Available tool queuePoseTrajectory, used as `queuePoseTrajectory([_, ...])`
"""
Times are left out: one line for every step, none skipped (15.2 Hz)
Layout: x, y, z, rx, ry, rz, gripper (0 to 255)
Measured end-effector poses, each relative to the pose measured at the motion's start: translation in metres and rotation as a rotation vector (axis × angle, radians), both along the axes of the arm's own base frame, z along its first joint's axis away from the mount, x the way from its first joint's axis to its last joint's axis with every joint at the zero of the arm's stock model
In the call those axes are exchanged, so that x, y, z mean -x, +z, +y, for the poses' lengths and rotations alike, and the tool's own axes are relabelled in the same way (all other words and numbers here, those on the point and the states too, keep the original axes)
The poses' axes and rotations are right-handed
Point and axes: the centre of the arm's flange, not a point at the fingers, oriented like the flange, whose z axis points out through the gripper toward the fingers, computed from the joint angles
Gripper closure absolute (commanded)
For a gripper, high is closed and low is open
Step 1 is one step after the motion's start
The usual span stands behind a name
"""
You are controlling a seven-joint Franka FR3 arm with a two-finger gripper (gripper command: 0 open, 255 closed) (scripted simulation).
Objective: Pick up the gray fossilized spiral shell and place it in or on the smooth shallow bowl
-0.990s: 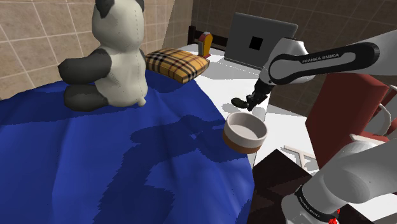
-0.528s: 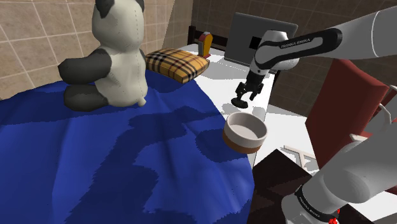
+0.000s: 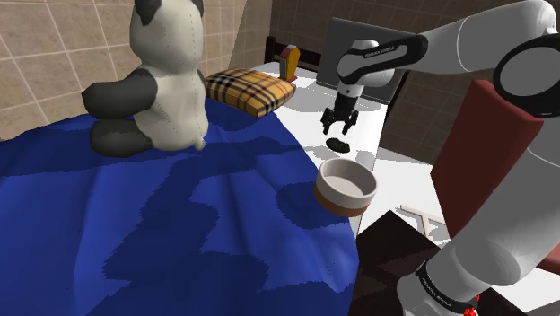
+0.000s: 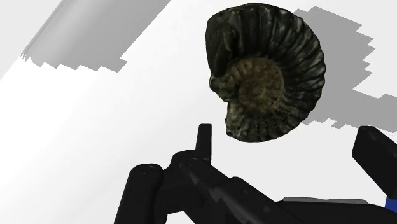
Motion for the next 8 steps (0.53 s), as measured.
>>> queuePoseTrajectory([-0.001, -0.005, -0.001, 0.0, -0.001, 0.001, 0])
queuePoseTrajectory([-0.001, -0.011, 0.0, -0.001, -0.001, 0.002, 0])
queuePoseTrajectory([-0.001, -0.016, 0.001, -0.001, -0.001, 0.002, 0])
queuePoseTrajectory([-0.002, -0.021, 0.001, -0.001, -0.001, 0.002, 0])
queuePoseTrajectory([-0.001, -0.025, 0.001, -0.001, -0.001, 0.003, 0])
queuePoseTrajectory([0.0, -0.028, 0.001, -0.001, -0.001, 0.003, 0])
queuePoseTrajectory([0.0, -0.029, 0.001, -0.001, -0.002, 0.002, 0])
queuePoseTrajectory([0.0, -0.029, 0.001, -0.001, -0.002, 0.002, 0])
